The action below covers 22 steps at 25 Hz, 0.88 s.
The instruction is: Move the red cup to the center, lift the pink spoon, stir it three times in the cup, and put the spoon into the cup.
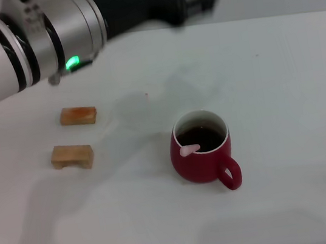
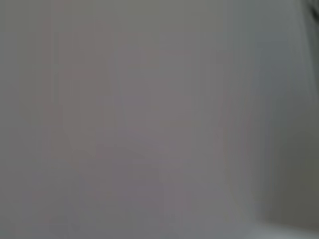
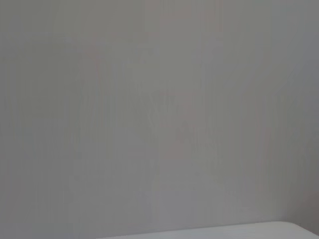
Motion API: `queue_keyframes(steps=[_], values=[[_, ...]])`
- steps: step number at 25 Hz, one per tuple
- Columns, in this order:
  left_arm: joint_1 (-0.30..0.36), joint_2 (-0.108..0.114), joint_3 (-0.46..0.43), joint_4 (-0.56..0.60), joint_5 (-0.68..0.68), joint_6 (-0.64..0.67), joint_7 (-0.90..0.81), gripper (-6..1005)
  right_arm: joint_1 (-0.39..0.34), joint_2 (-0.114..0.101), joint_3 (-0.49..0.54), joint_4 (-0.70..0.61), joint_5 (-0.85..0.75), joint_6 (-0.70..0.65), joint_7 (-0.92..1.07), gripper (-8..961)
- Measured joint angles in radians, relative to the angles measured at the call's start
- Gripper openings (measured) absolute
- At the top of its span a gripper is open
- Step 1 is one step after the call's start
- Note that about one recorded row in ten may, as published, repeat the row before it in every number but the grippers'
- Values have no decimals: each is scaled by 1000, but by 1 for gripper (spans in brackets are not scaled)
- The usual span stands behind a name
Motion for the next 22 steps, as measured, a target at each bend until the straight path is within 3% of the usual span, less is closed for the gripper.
queue_keyframes(steps=[4, 7, 10, 14, 18, 22], values=[[65, 0, 174, 7, -226, 429, 266, 659, 0, 0, 0, 1, 2, 0, 0, -1], [62, -1, 291, 24, -236, 667, 323, 748, 3, 0, 0, 1, 4, 0, 0, -1], [49, -1, 390, 48, -175, 886, 273, 808, 7, 0, 0, 1, 2, 0, 0, -1], [32, 5, 488, 125, 114, 1184, -45, 808, 14, 0, 0, 0, 3, 2, 0, 0], [20, 3, 501, 310, 489, 1392, -487, 808, 19, 0, 0, 1, 2, 3, 0, 0], [-11, 2, 477, 548, 630, 1491, -701, 808, 14, 0, 2, 1, 4, -4, 0, 0]])
